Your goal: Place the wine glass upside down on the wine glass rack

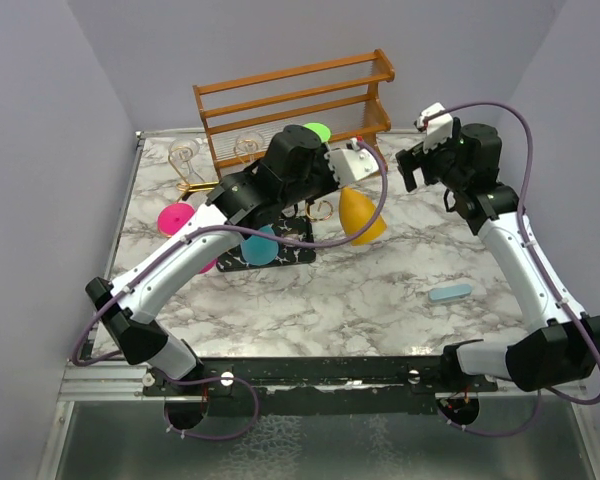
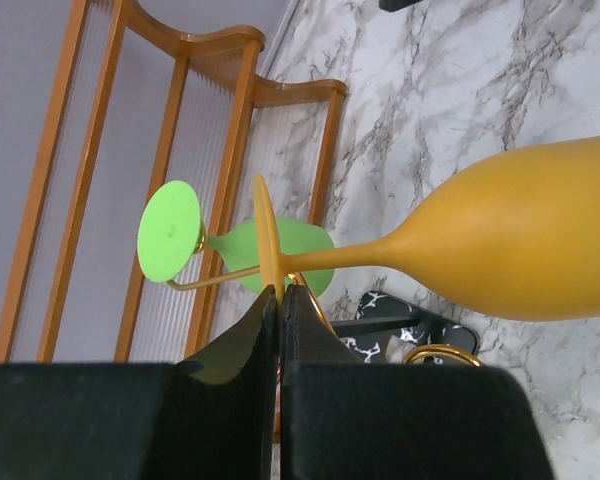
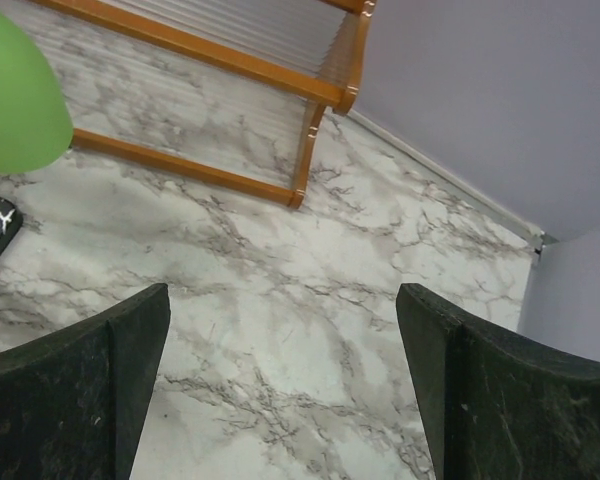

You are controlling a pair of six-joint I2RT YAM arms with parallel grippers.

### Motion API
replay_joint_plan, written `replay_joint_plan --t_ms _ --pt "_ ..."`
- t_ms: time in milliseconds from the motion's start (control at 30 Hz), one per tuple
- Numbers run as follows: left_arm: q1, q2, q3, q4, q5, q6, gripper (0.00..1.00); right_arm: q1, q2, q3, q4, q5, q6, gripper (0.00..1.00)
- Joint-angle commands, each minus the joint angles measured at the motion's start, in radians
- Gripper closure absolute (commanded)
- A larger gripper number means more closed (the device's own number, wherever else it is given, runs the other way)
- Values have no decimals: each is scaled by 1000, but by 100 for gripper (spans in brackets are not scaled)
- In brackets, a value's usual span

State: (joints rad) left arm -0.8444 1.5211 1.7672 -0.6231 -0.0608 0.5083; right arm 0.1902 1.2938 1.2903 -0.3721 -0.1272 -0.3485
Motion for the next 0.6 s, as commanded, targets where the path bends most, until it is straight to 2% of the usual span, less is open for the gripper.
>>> replay_joint_plan --t_ms 0,300,567 --pt "-58 25 18 -7 -122 142 100 -11 -12 -54 81 -105 42 5" --pt "-109 51 24 -1 -239 207 100 -29 -61 -211 209 -235 71 5" --pt "-115 48 50 6 -297 202 100 -54 -90 -277 234 -342 51 4"
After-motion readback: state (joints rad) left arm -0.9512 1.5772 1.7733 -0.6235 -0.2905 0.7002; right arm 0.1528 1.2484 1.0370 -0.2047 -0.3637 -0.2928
